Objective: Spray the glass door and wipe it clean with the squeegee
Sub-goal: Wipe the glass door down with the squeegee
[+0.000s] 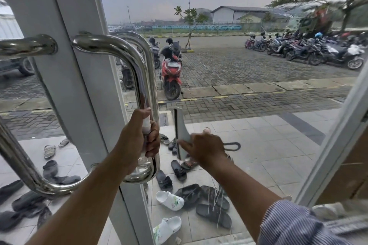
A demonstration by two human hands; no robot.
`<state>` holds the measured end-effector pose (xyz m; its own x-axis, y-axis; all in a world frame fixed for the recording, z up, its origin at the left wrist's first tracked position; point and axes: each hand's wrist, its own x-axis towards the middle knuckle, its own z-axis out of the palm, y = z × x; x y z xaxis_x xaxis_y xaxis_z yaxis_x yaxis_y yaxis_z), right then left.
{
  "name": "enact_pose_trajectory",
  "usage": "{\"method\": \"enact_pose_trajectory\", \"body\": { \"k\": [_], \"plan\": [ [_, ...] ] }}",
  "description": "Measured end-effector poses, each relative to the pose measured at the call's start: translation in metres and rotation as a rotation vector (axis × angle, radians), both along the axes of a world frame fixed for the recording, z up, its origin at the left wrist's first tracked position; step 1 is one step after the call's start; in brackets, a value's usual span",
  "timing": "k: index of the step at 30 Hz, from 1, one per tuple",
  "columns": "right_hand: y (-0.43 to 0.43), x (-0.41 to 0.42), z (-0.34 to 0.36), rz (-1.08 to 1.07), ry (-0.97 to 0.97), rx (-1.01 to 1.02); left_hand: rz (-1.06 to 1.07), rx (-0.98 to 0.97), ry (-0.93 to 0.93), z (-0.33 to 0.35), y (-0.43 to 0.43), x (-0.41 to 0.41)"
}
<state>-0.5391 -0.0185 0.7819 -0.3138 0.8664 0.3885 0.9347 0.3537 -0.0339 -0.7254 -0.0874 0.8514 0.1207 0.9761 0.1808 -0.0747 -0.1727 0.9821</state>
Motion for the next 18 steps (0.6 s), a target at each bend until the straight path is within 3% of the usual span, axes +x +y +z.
{"method": "enact_pose_trajectory", "body": {
  "k": [6,18],
  "plan": [
    [0.012,-0.032,0.011,0.02,-0.082,0.05,-0.001,-0.006,-0.01,-0.002,0.002,0.001],
    [0.028,0.086,0.017,-0.252,0.129,0.007,0.07,0.065,-0.013,-0.007,0.003,0.02]
  ]
}}
